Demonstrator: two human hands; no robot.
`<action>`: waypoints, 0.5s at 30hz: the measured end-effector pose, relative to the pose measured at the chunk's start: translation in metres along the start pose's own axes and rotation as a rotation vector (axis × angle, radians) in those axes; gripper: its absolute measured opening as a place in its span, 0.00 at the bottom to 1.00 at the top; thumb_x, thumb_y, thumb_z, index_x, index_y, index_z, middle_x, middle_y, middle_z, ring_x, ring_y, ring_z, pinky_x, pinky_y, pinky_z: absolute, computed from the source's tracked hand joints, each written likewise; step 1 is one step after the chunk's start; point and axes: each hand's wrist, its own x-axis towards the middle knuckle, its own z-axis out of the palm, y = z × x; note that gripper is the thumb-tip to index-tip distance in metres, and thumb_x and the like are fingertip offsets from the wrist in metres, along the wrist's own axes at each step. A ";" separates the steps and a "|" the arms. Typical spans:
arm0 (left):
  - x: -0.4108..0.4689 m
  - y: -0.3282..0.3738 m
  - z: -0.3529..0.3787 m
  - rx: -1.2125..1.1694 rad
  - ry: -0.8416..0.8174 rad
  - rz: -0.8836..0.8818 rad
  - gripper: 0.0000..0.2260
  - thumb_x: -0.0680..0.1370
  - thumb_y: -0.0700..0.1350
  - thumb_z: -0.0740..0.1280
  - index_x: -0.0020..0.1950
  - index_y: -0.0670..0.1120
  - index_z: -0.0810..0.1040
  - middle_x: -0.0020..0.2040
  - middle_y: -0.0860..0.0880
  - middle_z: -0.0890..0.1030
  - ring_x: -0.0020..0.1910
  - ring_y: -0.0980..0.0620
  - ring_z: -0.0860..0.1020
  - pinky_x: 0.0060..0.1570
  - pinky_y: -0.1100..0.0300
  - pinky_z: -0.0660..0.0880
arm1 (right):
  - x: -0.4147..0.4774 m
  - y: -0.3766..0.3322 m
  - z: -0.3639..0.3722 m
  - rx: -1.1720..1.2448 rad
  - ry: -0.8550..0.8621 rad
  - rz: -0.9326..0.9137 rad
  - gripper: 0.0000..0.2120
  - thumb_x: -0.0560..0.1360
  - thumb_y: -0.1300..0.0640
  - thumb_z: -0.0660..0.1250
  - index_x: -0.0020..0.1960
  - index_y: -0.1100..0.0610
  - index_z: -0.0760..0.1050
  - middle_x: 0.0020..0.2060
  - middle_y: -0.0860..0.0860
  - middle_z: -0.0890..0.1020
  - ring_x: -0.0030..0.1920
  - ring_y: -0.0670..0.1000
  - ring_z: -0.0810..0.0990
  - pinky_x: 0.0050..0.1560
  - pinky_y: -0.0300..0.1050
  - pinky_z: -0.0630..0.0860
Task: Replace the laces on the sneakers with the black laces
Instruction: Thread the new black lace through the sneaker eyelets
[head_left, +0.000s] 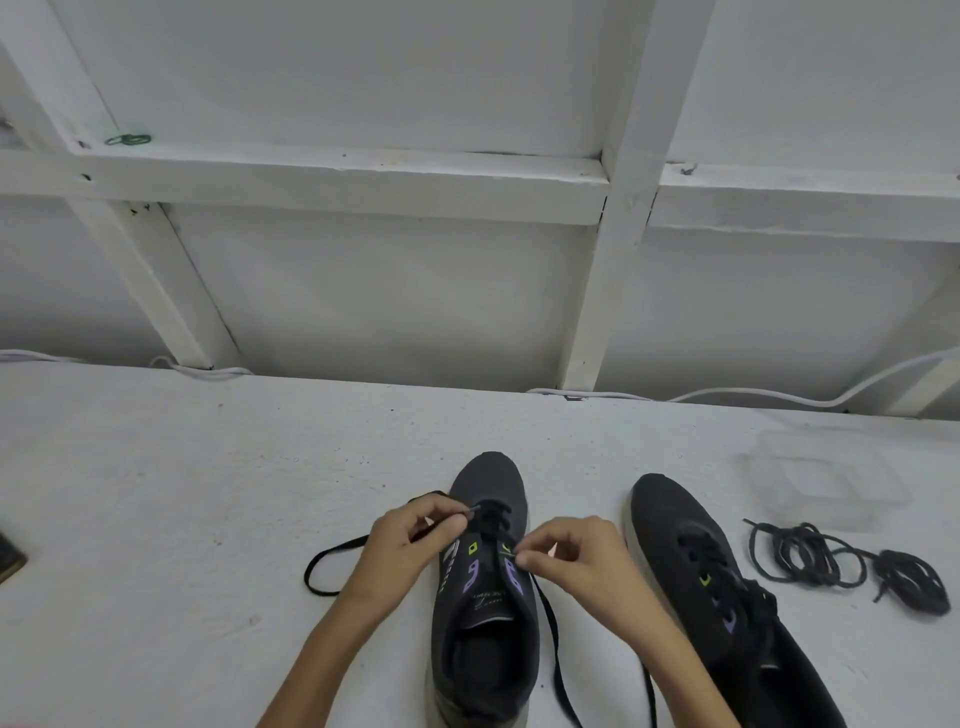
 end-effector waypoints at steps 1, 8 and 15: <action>-0.002 -0.003 0.001 0.003 -0.006 -0.001 0.07 0.77 0.40 0.69 0.46 0.50 0.85 0.46 0.54 0.85 0.47 0.57 0.81 0.50 0.67 0.75 | 0.001 0.002 0.002 -0.067 0.034 -0.007 0.05 0.72 0.58 0.73 0.40 0.49 0.85 0.35 0.44 0.84 0.29 0.41 0.73 0.34 0.31 0.68; -0.004 -0.004 0.014 0.166 -0.041 -0.053 0.02 0.74 0.46 0.73 0.44 0.54 0.85 0.42 0.58 0.85 0.44 0.59 0.82 0.48 0.64 0.77 | 0.006 0.005 0.005 -0.309 0.097 -0.053 0.04 0.74 0.54 0.70 0.42 0.48 0.83 0.36 0.40 0.80 0.37 0.39 0.75 0.39 0.34 0.69; 0.007 0.001 0.023 0.327 -0.074 -0.106 0.08 0.73 0.47 0.73 0.41 0.63 0.82 0.43 0.61 0.84 0.46 0.64 0.80 0.52 0.64 0.76 | 0.011 -0.001 0.002 -0.513 0.053 -0.140 0.06 0.77 0.52 0.66 0.48 0.48 0.82 0.36 0.39 0.73 0.38 0.41 0.71 0.39 0.35 0.66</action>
